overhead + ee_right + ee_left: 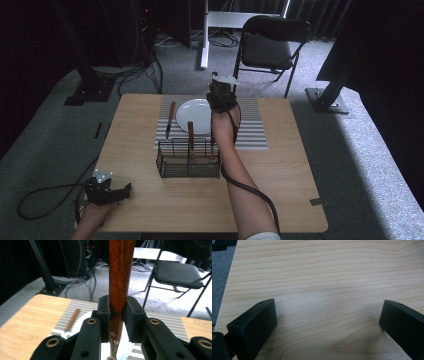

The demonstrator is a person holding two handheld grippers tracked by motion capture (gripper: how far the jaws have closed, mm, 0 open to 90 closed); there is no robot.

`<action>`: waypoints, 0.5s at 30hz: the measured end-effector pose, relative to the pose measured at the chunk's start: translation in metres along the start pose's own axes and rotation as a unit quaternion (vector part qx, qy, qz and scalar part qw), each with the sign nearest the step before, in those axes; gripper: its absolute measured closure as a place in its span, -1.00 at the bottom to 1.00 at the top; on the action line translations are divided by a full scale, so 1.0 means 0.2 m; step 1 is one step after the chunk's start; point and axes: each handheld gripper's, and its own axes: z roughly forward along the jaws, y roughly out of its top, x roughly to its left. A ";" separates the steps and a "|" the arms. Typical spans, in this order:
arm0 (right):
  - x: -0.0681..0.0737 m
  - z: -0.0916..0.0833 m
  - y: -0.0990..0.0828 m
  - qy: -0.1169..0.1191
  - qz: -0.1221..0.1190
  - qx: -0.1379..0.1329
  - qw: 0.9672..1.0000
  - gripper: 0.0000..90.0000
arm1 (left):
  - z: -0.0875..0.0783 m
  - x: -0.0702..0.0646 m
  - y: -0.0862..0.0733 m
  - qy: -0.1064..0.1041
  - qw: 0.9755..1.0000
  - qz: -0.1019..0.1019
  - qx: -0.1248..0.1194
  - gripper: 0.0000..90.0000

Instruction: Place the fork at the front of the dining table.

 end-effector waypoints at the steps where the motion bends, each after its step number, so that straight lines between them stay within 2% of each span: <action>1: -0.01 0.00 -0.01 -0.001 0.003 0.002 1.000 0.68 | 0.00 0.00 0.00 0.000 1.000 0.000 0.000 -0.97; 5: -0.09 0.01 -0.04 -0.010 0.013 0.008 1.000 0.68 | 0.00 0.00 0.00 0.000 1.000 0.000 0.000 -0.97; 11: -0.16 0.04 -0.10 -0.025 0.000 0.023 0.999 0.68 | 0.00 0.00 0.00 0.000 1.000 -0.001 -0.001 -0.97; 15: -0.23 0.05 -0.15 -0.026 0.012 0.029 0.999 0.69 | 0.00 0.00 0.00 0.000 1.000 0.000 0.000 -0.97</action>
